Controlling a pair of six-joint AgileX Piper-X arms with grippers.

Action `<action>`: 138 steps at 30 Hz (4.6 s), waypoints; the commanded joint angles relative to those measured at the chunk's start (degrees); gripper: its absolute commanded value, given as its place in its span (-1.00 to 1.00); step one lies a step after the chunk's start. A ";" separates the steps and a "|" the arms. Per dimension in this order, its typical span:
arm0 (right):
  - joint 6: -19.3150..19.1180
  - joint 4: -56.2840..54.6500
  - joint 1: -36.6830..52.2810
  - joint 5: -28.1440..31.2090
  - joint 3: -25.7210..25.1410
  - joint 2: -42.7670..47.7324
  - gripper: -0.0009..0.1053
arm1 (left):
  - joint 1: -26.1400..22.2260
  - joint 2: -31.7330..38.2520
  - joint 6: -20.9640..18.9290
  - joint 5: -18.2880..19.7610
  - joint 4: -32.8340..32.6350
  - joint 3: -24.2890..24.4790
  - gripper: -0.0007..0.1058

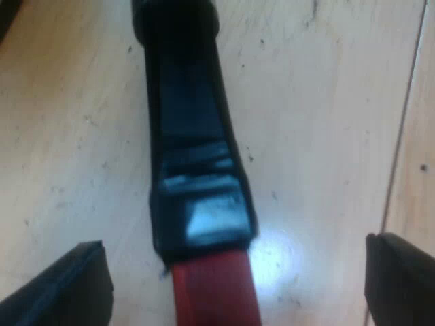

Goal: Put the handle in the coffee machine

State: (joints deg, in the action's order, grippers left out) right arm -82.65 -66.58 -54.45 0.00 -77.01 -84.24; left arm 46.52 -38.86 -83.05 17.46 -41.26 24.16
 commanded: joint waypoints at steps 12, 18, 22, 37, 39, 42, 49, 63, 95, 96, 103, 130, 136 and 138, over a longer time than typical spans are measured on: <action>0.35 -0.21 0.27 0.00 -1.01 1.06 -0.98 | -0.07 -2.93 2.28 0.47 7.60 -3.17 0.47; 0.44 -0.21 0.27 0.00 -1.01 1.06 -0.98 | -0.07 -2.93 2.28 0.47 8.95 -3.77 0.47; 0.44 -0.21 0.27 0.00 -1.01 1.06 -0.98 | -0.07 -2.93 2.40 -1.46 12.83 -6.08 0.47; 0.44 -0.21 0.27 0.00 -1.01 1.06 -0.98 | -2.19 -2.53 2.13 -3.94 10.58 -4.62 0.47; 0.44 -0.21 0.27 0.00 -1.01 1.06 -0.98 | -3.60 -2.53 1.99 -3.94 10.46 -4.62 0.47; 0.44 -0.21 0.27 0.00 -1.01 1.06 -0.98 | -7.32 -2.53 1.97 -3.94 10.46 -4.62 0.47; 0.44 -0.21 0.27 0.00 -1.01 1.06 -0.98 | -9.86 -2.53 2.34 0.53 10.32 -4.57 0.47; 0.44 -0.21 0.27 0.00 -1.01 1.06 -0.98 | -9.86 -2.53 4.17 0.85 10.32 -4.36 -0.47; 0.37 -0.08 0.27 0.00 -1.01 1.06 0.84 | -9.86 -2.53 5.39 4.33 5.53 -3.05 -0.98; 0.37 -0.08 0.27 0.35 -1.01 1.06 0.84 | -9.86 -2.53 5.39 4.32 5.53 -3.05 -0.98; 0.37 0.32 0.27 4.52 -1.01 1.06 0.84 | -9.86 -2.53 5.39 4.32 4.82 -2.55 -0.98; 0.10 8.83 -5.69 18.93 -1.01 4.62 0.84 | -35.19 -2.38 16.09 10.97 -10.38 3.72 -0.98; 1.97 13.60 -10.97 26.72 -0.67 5.54 0.84 | -36.06 -2.38 18.31 11.75 -11.21 6.54 -0.98; 3.37 14.63 -12.12 29.91 -0.13 5.54 0.84 | -36.06 -2.38 18.31 11.89 -11.24 7.04 -0.98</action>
State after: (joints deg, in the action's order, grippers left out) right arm -79.59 -52.49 -66.17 27.49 -77.11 -79.03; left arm 10.43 -41.81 -65.32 27.14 -53.51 30.12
